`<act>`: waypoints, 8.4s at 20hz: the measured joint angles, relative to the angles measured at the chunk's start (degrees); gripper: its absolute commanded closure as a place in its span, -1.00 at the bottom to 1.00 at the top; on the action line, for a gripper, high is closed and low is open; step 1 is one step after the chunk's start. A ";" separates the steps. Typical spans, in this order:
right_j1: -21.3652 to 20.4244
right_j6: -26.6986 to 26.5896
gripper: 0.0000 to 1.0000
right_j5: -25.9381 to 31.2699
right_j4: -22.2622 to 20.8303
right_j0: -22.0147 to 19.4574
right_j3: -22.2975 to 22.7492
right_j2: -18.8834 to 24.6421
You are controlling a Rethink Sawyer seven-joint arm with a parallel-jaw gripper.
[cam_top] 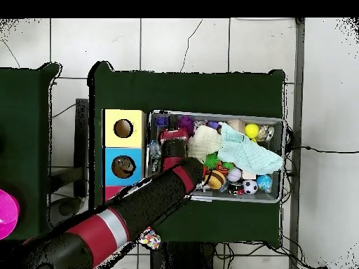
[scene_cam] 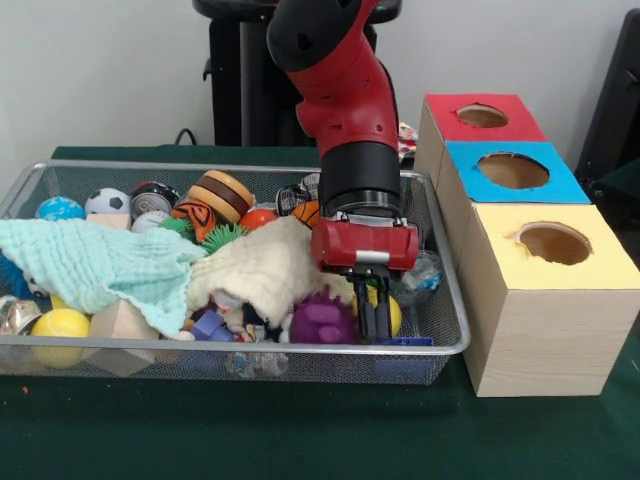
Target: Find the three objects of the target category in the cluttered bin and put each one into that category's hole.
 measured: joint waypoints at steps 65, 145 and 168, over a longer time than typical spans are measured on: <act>-44.71 7.66 1.00 56.66 -42.25 -40.06 27.51 66.33; -24.72 7.66 -1.00 14.42 -15.34 -18.88 16.03 38.41; -24.88 -19.15 -1.00 56.87 -31.36 -59.70 11.53 87.47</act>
